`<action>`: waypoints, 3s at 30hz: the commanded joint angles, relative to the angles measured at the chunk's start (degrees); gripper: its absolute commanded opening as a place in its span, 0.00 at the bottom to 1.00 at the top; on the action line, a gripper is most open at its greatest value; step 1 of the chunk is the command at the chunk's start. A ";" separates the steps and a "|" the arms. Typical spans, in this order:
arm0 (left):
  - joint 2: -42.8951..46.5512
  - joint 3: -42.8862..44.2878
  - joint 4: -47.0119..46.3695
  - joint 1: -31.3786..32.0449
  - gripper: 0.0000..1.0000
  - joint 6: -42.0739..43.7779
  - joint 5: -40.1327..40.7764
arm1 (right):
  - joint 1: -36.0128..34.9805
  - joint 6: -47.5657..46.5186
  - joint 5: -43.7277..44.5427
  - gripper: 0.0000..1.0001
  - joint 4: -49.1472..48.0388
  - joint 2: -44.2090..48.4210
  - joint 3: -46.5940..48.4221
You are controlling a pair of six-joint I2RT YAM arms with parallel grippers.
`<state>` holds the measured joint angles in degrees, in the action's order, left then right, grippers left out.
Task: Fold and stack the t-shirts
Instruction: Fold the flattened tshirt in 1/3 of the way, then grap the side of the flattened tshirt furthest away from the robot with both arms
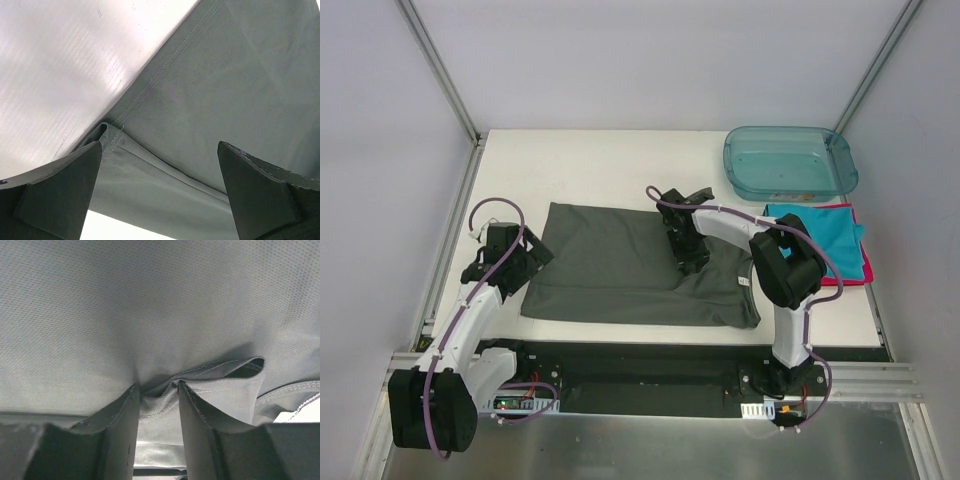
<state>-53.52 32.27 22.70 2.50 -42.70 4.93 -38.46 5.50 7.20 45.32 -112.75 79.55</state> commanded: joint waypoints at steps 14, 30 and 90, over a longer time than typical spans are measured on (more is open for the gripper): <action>1.05 -0.28 -1.17 -0.57 0.99 1.30 -0.71 | -0.22 2.06 4.23 0.10 -1.99 10.26 -2.99; 0.78 0.42 -1.17 -0.48 0.99 2.09 -2.38 | -1.53 -1.71 -0.60 0.86 -12.35 14.91 -5.53; -69.70 66.52 9.73 -0.66 0.47 17.91 -1.32 | 19.74 -10.60 -0.96 0.96 -3.31 -23.83 48.07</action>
<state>-122.87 96.88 29.69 2.50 -24.64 5.13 -19.20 -4.16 6.46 41.04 -135.00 124.22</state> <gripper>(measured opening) 0.508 0.960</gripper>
